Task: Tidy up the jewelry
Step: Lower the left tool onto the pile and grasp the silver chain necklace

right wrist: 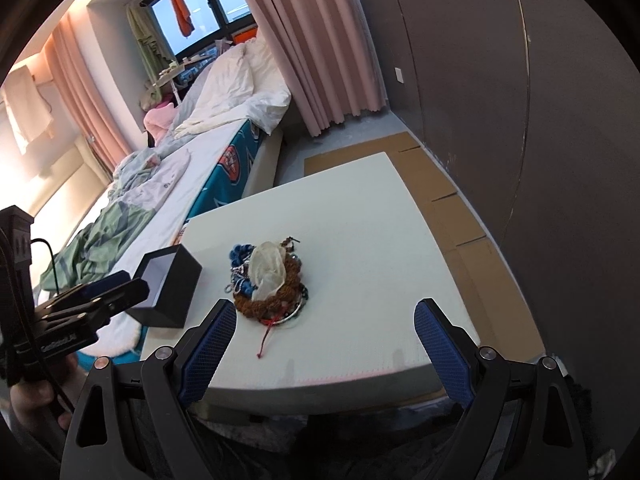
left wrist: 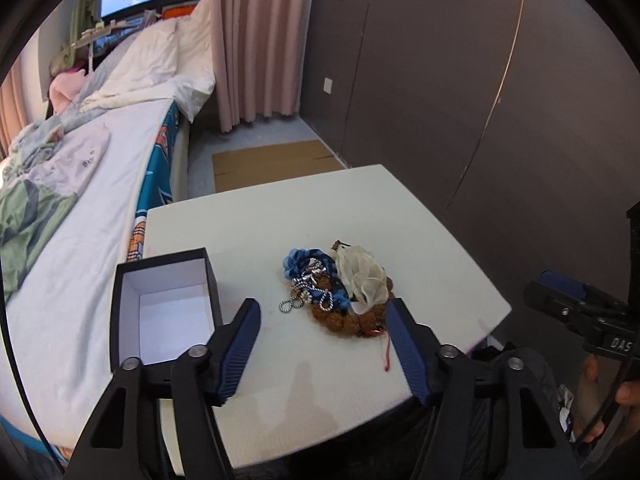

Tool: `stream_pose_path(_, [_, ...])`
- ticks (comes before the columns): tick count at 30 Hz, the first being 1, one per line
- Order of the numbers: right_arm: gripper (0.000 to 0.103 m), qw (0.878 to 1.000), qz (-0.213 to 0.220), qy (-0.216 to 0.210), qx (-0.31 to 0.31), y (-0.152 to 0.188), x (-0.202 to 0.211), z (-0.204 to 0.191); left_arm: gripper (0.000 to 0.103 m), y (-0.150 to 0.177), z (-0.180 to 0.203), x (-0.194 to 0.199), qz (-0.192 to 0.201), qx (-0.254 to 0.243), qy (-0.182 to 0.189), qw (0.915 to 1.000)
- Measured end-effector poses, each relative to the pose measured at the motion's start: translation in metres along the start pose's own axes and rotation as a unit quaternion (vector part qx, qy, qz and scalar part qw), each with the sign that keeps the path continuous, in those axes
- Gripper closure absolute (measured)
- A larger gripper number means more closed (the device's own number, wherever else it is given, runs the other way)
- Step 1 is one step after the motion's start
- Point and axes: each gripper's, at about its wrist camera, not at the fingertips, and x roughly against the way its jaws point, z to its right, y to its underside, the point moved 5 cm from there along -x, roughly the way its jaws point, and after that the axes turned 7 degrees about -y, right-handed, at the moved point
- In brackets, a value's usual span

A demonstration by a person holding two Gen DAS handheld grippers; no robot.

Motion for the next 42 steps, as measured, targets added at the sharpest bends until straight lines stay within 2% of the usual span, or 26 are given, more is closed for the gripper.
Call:
stream_pose_path(5, [0.012, 1.0, -0.007, 0.001, -0.012, -0.005, -0.011, 0.009, 0.05, -0.01, 0.003, -0.027, -0.026, -0.02, 0.001, 0.9995])
stream_pose_path(10, [0.012, 1.0, -0.015, 0.005, -0.022, -0.008, -0.02, 0.018, 0.065, -0.013, 0.008, -0.052, -0.053, -0.036, 0.005, 0.9979])
stream_pose_path(16, [0.012, 0.999, -0.02, 0.013, -0.029, -0.01, -0.024, 0.027, 0.074, -0.013, 0.009, -0.081, -0.082, -0.043, 0.013, 0.9956])
stream_pose_path(25, [0.012, 0.998, -0.032, 0.02, -0.049, -0.011, -0.032, 0.038, 0.075, -0.015, 0.012, -0.113, -0.109, -0.051, 0.016, 0.9926])
stream_pose_path(34, [0.012, 0.998, -0.041, 0.02, -0.043, -0.016, -0.038, 0.034, 0.076, -0.018, 0.011, -0.139, -0.128, -0.06, 0.005, 0.99])
stream_pose_path(39, [0.012, 0.998, -0.05, 0.014, -0.036, -0.018, -0.045, 0.027, 0.076, -0.02, 0.001, -0.148, -0.127, -0.033, 0.01, 0.9913])
stream_pose_path(42, [0.012, 0.998, -0.056, 0.012, -0.025, -0.018, -0.048, 0.021, 0.076, -0.021, 0.002, -0.149, -0.122, -0.04, 0.009, 0.9916])
